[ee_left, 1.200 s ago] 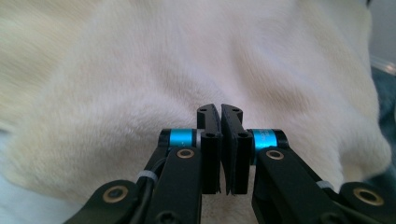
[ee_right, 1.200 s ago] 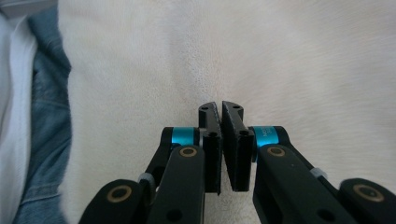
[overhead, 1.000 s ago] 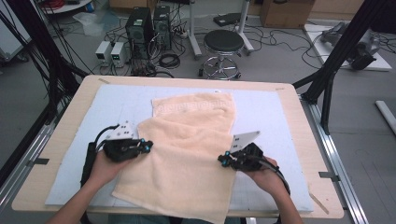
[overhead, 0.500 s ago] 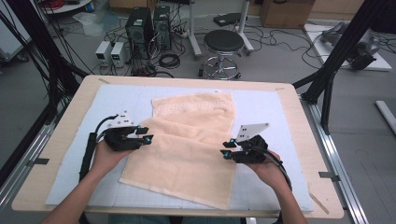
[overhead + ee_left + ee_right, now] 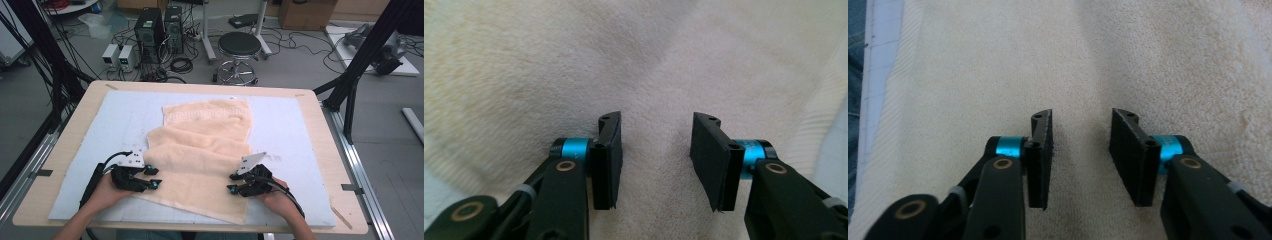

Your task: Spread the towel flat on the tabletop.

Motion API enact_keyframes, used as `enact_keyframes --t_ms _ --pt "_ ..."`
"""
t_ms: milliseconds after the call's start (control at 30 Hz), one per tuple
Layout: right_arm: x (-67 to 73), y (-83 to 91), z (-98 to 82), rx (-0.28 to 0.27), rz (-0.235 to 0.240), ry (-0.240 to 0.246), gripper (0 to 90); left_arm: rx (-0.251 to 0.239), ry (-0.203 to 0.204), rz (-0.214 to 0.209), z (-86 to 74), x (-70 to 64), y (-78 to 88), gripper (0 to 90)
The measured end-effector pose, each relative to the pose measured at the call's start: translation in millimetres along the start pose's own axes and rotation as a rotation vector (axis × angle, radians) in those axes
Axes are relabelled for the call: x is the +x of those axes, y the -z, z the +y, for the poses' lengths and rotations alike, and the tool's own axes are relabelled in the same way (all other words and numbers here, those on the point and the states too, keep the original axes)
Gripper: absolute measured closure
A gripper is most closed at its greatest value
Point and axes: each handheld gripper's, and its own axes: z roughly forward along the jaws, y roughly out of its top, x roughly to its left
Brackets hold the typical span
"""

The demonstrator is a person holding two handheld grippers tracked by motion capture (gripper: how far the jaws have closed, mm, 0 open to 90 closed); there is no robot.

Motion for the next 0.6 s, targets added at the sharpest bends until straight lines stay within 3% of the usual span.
enact_keyframes --t_ms 67,133,200,300,400,533,600 --pt "0.1 -0.2 0.1 0.000 0.004 -0.005 69.7 0.008 0.001 0.019 0.8 -1.8 0.8 60.7" --pt "0.5 -0.7 0.9 -0.002 0.018 0.010 80.4 0.009 -0.002 0.009 1.0 -4.8 1.3 74.6" --pt "1.7 -0.7 1.4 0.000 0.028 0.014 84.1 0.021 -0.005 0.011 1.8 -8.2 2.2 84.3" --pt "3.3 3.6 1.3 -0.001 0.070 -0.007 85.6 0.017 -0.011 -0.013 5.3 -18.3 10.8 85.6" --pt "17.9 23.1 4.1 -0.051 0.092 0.018 85.5 -0.060 -0.045 -0.040 13.6 -45.0 38.6 85.7" --pt "53.5 63.0 12.8 -0.155 0.131 0.069 84.7 -0.153 -0.104 -0.062 26.5 -88.1 86.2 85.6" --pt "70.7 80.2 18.1 -0.186 0.160 0.102 78.4 -0.210 -0.112 -0.101 32.3 -104.8 105.5 84.5"
